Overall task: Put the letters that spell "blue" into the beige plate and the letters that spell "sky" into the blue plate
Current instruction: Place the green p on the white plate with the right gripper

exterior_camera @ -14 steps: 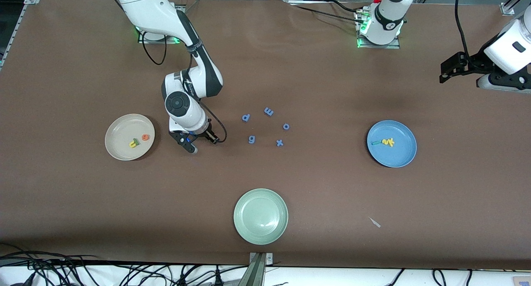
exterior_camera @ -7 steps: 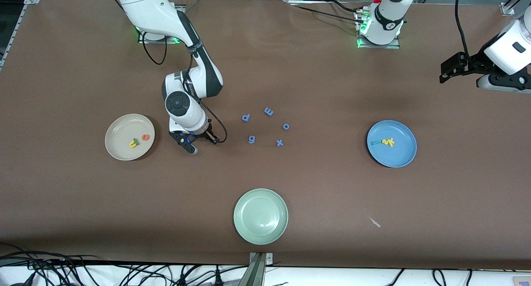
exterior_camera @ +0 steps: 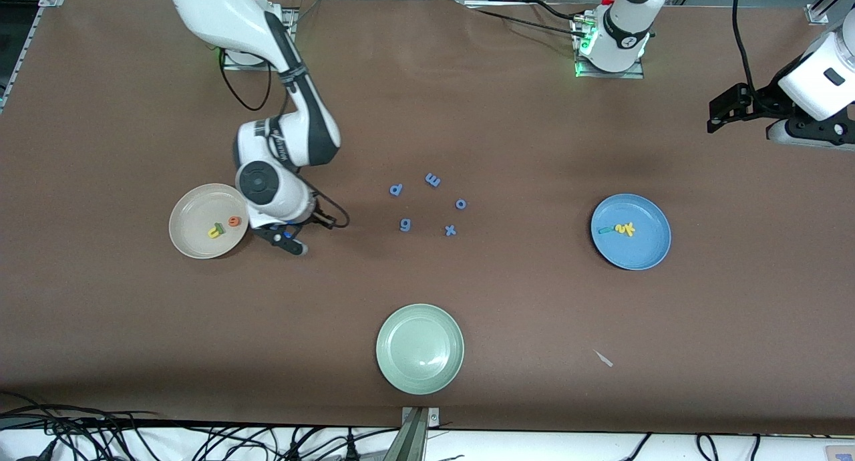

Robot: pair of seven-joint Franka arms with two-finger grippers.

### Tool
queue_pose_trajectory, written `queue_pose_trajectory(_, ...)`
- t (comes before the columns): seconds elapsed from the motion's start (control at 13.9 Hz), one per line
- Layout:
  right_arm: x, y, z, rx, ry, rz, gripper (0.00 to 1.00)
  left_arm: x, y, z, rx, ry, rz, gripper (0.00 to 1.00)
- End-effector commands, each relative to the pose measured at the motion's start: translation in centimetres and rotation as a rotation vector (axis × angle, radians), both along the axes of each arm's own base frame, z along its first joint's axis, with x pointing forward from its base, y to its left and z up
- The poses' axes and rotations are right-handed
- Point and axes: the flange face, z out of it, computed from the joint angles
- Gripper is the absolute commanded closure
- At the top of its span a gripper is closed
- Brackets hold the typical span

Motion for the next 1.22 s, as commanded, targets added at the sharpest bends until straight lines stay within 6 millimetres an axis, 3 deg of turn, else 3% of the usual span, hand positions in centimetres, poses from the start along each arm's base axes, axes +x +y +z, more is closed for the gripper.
queue_pose_trajectory(0.0, -1.7, -5.1, 1.7, 0.045, 0.029, 0.154, 1.00, 0.1, -0.1, 0.5, -0.014, 0.010, 0.007, 0.00)
queue_pose_trajectory(0.36, -3.3, -16.0, 1.4, 0.082, 0.088, 0.341, 1.00, 0.1, -0.1, 0.5, -0.014, 0.010, 0.009, 0.00)
queue_pose_trajectory(0.65, -3.4, -20.4, -1.7, 0.033, 0.134, 0.319, 1.00, 0.1, -0.2, 0.5, -0.016, 0.009, 0.006, 0.00)
queue_pose_trajectory(0.72, -3.2, -20.6, -2.1, 0.024, 0.129, 0.321, 0.92, 0.1, -0.2, 0.5, -0.024, 0.009, 0.006, 0.00)
queue_pose_trajectory(0.79, -3.0, -20.6, -1.9, 0.023, 0.126, 0.314, 0.50, 0.1, -0.3, 0.5, -0.031, 0.009, 0.007, 0.00)
queue_pose_trajectory(0.86, -2.7, -20.4, -1.5, 0.025, 0.121, 0.314, 0.01, 0.1, -0.3, 0.5, -0.031, 0.011, 0.009, 0.00)
queue_pose_trajectory(1.15, 0.1, -17.4, 3.6, 0.081, 0.201, 0.312, 0.00, 0.1, -0.3, 0.5, -0.031, 0.011, 0.009, 0.00)
